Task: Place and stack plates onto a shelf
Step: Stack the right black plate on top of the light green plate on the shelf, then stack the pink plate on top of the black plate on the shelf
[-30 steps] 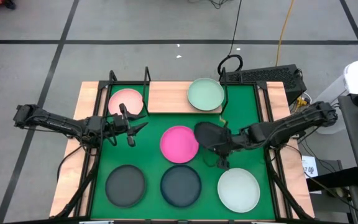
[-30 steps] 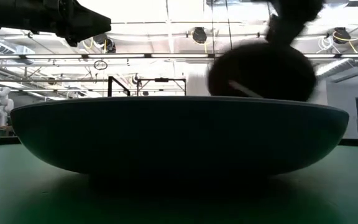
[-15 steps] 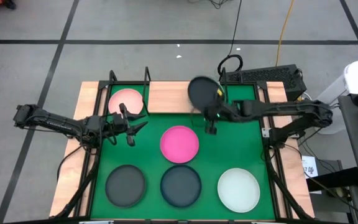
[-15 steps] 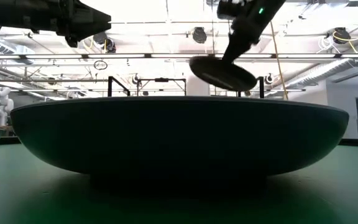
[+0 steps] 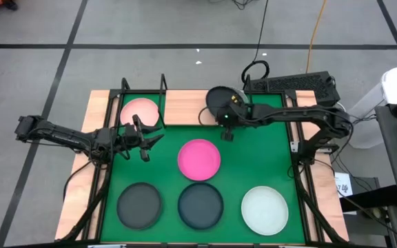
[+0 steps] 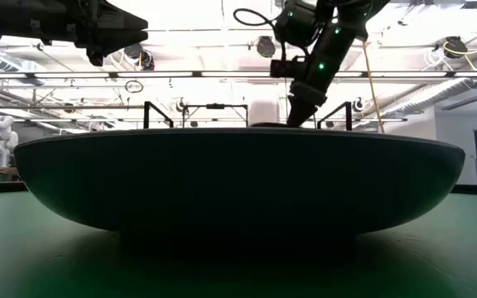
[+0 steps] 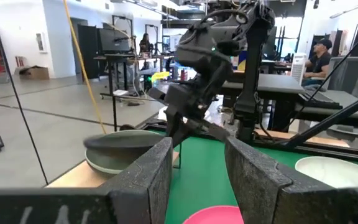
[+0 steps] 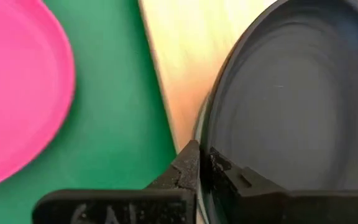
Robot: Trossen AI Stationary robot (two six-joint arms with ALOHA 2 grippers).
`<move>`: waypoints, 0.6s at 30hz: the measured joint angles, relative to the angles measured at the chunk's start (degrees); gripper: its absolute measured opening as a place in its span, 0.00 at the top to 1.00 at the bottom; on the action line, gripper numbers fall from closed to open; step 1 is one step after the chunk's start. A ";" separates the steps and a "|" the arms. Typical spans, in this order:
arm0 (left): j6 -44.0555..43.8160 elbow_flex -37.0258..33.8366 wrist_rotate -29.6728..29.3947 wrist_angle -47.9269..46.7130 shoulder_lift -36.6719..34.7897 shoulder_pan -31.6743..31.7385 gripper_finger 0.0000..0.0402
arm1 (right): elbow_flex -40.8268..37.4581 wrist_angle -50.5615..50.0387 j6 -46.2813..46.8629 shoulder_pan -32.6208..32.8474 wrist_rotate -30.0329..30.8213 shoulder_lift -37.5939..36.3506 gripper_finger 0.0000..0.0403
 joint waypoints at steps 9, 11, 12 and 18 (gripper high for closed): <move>-4.39 0.04 -0.83 0.09 -0.05 0.73 0.62 | 0.00 -0.85 0.01 -1.42 0.07 1.05 0.85; -3.81 0.07 -0.85 0.11 -0.05 0.86 0.62 | -0.02 -1.22 -0.10 -1.34 -0.01 0.22 0.82; -3.72 0.07 -0.85 0.11 -0.05 0.85 0.62 | -0.02 -1.13 0.01 -0.99 0.02 -0.38 0.80; -2.57 0.30 2.28 -0.08 1.46 -0.24 0.62 | 0.00 -1.24 2.22 2.86 -0.02 -4.83 0.76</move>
